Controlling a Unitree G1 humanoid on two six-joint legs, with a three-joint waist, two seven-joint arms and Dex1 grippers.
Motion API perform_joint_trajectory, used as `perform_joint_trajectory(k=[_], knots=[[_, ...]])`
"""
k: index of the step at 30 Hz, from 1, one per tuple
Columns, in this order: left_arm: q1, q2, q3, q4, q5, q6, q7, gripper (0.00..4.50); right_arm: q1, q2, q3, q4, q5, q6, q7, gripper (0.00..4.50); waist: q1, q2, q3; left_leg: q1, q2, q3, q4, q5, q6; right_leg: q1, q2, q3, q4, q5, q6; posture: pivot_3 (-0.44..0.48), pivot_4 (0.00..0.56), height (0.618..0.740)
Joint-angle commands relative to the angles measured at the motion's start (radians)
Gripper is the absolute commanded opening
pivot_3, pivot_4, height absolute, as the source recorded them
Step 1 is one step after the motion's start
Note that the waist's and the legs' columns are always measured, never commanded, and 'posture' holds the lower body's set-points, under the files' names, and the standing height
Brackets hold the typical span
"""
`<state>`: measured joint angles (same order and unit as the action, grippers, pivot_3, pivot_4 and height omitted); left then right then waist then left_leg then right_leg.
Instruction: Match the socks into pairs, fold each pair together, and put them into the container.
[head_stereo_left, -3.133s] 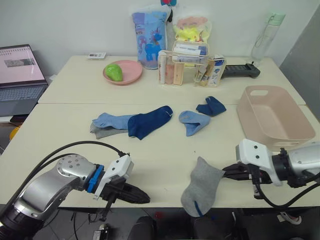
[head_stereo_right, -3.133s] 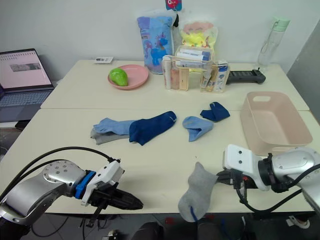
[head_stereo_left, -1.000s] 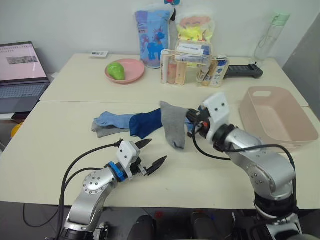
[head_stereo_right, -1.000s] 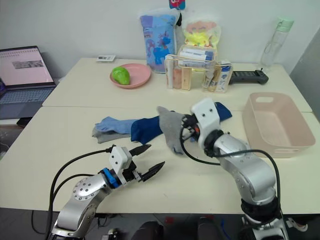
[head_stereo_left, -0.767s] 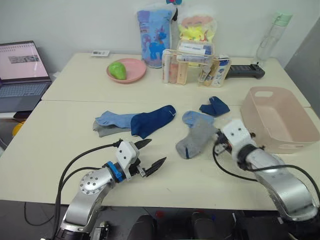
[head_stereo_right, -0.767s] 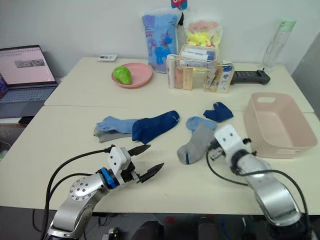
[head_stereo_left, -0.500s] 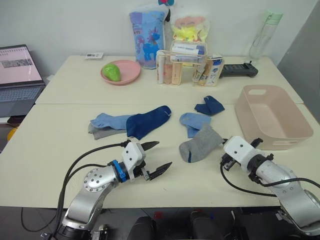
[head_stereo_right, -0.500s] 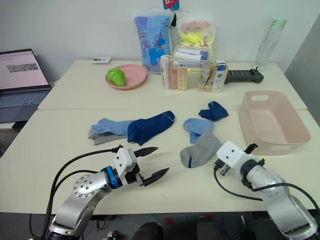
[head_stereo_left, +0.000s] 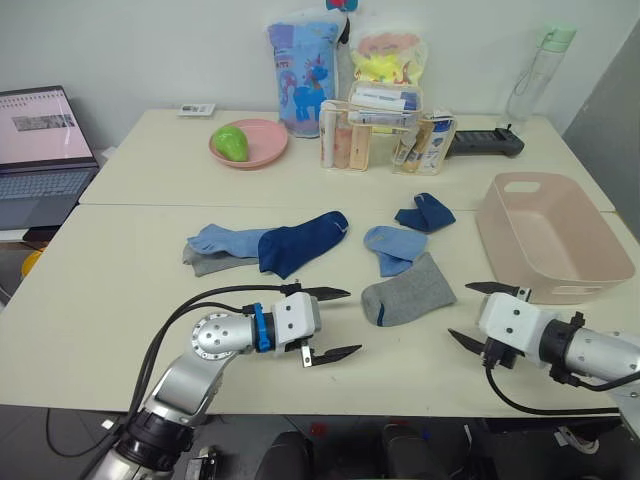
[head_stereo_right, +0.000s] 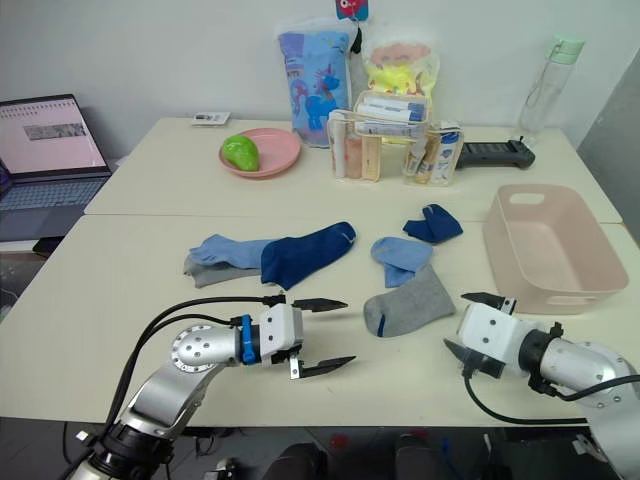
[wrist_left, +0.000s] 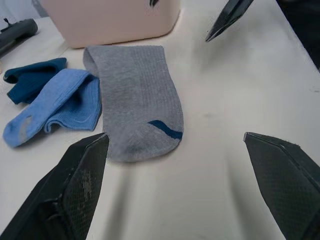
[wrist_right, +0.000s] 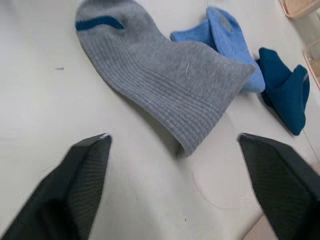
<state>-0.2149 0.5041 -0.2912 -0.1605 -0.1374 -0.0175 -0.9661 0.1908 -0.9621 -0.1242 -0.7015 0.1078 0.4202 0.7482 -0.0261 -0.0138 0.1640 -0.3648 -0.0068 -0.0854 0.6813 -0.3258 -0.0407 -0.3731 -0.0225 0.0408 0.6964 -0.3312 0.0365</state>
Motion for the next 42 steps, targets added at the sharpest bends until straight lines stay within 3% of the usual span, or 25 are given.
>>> perform_joint_trajectory(k=[1,4,13,18,19,35,38,42], knots=[[-0.048,-0.034,-0.033,0.043,0.043,-0.030,0.021,4.50,0.009,0.010,-0.069,-0.041,0.058,-0.021,0.045,4.48,0.000,0.000,0.000,0.000,0.000,0.000,0.000,0.000,0.000,0.000,0.000,0.000,0.000,0.000,0.000,0.000,0.150,0.703],[-0.090,-0.075,-0.074,0.120,0.098,-0.044,0.045,4.50,0.015,0.022,-0.065,-0.047,0.053,-0.020,0.043,4.48,0.000,0.000,0.000,0.000,0.000,0.000,0.000,0.000,0.000,0.000,0.000,0.000,0.001,0.000,0.000,0.000,0.150,0.703],[-0.149,-0.142,-0.146,0.240,0.186,0.031,0.072,1.68,0.010,0.054,-0.054,-0.071,0.044,0.012,0.032,4.50,0.000,0.000,0.000,0.000,0.000,0.000,0.001,0.000,0.000,0.000,0.000,0.000,0.001,0.000,0.000,0.000,0.150,0.703],[-0.127,-0.111,-0.125,0.215,0.156,0.060,0.030,0.13,0.008,0.057,-0.069,-0.073,0.055,0.022,0.042,4.50,0.000,0.000,-0.001,0.000,-0.001,0.000,0.001,0.000,0.000,0.001,0.000,0.000,0.001,0.000,0.000,0.000,0.150,0.703],[-0.124,-0.103,-0.126,0.211,0.156,0.054,0.024,0.01,0.008,0.058,-0.069,-0.072,0.057,0.022,0.043,4.50,-0.001,0.000,-0.001,0.000,0.000,0.000,0.001,0.000,0.000,0.001,0.000,0.000,0.001,0.000,0.000,0.000,0.150,0.703],[0.020,0.213,0.081,0.010,-0.143,0.244,-0.231,0.01,-0.022,0.056,-0.023,-0.103,0.180,0.043,0.131,4.50,-0.003,0.000,-0.001,0.001,0.001,-0.001,0.000,0.000,0.000,0.000,0.000,-0.001,0.001,0.000,0.000,0.000,0.150,0.703],[0.010,0.238,0.102,0.055,-0.131,0.215,-0.236,0.01,-0.030,0.053,-0.005,-0.100,0.188,0.047,0.139,4.50,-0.003,0.000,-0.001,0.001,0.001,-0.002,0.000,0.000,0.000,0.000,0.000,-0.001,0.001,0.000,0.000,0.000,0.150,0.703],[0.013,0.190,0.111,0.003,-0.181,0.229,-0.217,0.01,-0.045,0.049,0.010,-0.080,0.179,0.043,0.140,4.50,-0.003,0.000,-0.001,0.000,0.000,-0.001,0.001,0.000,0.000,0.001,0.000,-0.001,0.001,0.000,0.000,0.000,0.150,0.703]])
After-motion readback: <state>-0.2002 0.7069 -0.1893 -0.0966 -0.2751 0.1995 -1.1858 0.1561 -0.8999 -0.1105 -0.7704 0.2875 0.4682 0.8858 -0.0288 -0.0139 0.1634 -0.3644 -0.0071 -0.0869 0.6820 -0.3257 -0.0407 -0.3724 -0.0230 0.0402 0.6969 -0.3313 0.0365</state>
